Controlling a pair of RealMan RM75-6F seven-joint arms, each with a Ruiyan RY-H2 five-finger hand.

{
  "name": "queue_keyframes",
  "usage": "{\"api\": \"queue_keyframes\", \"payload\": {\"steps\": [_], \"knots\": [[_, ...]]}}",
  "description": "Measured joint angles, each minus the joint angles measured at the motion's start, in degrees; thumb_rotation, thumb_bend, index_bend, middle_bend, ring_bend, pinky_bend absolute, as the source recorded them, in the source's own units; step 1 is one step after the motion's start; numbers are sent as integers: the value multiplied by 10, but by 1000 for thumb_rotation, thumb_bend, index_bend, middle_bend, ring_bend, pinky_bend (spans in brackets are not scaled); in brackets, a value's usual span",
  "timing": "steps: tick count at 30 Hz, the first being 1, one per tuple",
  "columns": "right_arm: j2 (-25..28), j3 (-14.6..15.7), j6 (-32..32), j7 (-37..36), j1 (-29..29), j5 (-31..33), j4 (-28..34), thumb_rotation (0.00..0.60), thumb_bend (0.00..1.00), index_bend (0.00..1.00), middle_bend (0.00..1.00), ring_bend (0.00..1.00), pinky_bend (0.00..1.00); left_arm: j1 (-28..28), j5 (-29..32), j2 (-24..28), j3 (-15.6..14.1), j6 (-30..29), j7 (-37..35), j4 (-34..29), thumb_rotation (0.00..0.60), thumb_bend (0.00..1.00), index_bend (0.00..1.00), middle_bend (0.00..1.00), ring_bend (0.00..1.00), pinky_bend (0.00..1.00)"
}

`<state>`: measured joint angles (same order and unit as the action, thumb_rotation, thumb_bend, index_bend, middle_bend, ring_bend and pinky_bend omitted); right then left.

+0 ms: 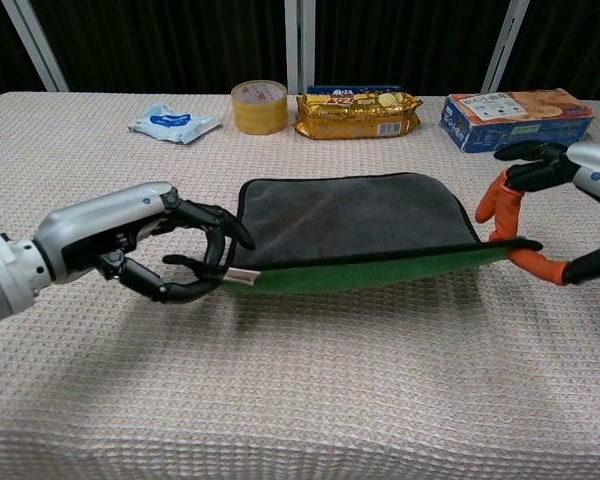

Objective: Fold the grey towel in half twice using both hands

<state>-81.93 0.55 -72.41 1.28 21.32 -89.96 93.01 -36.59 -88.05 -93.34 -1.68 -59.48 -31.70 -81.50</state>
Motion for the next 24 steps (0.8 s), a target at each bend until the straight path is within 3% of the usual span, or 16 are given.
{"api": "queue_keyframes", "payload": {"steps": [11, 24], "knots": [[-45, -63, 12, 66, 12, 90, -13, 600, 403, 668, 287, 0, 0, -46, 89, 23, 65, 101, -5, 6, 600, 531, 653, 217, 139, 110], [-111, -125, 43, 155, 48, 196, -78, 600, 403, 668, 281, 0, 0, -114, 192, 1, 114, 212, 106, 87, 600, 536, 659, 217, 139, 107]]}}
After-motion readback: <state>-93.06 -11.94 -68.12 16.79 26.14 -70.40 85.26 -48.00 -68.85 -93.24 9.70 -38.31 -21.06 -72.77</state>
